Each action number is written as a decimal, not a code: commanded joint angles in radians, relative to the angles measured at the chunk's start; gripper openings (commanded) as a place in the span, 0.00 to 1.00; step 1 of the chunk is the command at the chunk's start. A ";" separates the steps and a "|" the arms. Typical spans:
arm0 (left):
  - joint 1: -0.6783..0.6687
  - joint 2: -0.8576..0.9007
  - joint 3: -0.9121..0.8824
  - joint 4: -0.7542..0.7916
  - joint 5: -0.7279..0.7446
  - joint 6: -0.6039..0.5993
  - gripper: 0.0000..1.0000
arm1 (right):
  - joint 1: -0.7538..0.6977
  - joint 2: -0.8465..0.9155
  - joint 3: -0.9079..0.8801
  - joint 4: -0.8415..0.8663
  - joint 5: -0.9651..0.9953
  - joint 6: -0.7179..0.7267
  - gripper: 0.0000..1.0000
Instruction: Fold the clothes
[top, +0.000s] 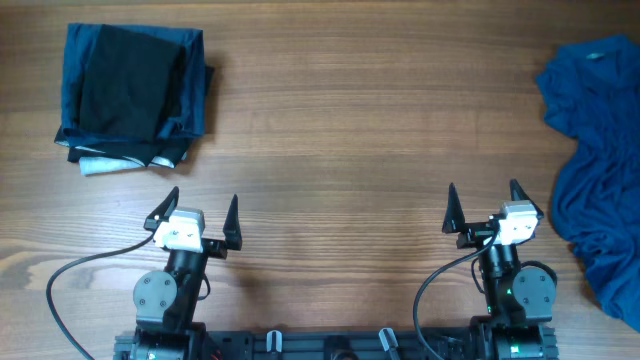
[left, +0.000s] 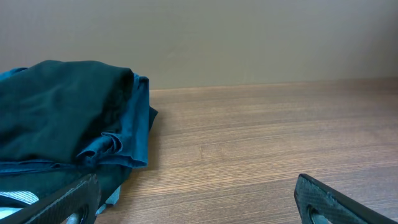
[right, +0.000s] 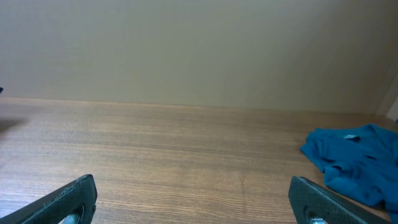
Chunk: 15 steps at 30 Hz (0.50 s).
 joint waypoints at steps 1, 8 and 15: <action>-0.005 -0.009 -0.009 0.000 -0.016 0.019 1.00 | -0.005 -0.011 -0.001 0.003 -0.020 -0.018 1.00; -0.005 -0.008 -0.009 0.000 -0.016 0.019 1.00 | -0.005 -0.011 -0.001 0.003 -0.020 -0.018 1.00; -0.005 -0.008 -0.009 0.000 -0.016 0.019 1.00 | -0.005 -0.011 -0.001 0.003 -0.020 -0.019 0.99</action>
